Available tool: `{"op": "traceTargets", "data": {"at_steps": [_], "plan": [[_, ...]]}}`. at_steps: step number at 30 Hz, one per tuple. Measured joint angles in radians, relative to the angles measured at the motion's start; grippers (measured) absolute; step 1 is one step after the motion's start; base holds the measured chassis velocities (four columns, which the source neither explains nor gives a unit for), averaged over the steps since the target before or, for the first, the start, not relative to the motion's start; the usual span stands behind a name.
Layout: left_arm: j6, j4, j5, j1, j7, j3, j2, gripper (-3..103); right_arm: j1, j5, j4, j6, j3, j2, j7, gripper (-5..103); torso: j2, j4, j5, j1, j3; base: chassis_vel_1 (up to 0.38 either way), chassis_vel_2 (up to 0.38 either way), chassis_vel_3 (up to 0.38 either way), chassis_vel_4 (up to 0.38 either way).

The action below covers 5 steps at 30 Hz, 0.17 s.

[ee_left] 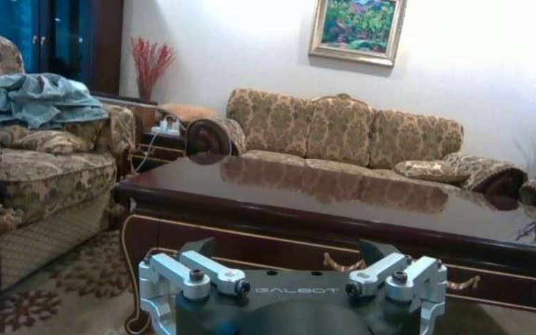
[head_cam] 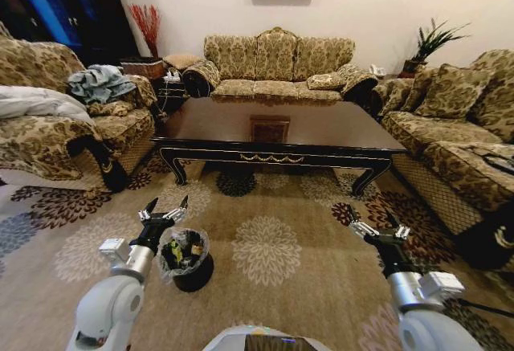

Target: Move to the front of the table and place the trash on the table into the trash bin.

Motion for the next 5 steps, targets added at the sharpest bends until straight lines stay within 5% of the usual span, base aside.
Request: {"op": "traceTargets", "data": {"at_steps": [5], "plan": [[0.0,0.0,0.0,0.0,0.0,0.0,0.0,100,0.0,0.0,0.0,0.0,0.0,0.0,0.0,100,0.0,0.0,0.0,0.0,0.0,0.0,0.0,0.0,0.0]]}}
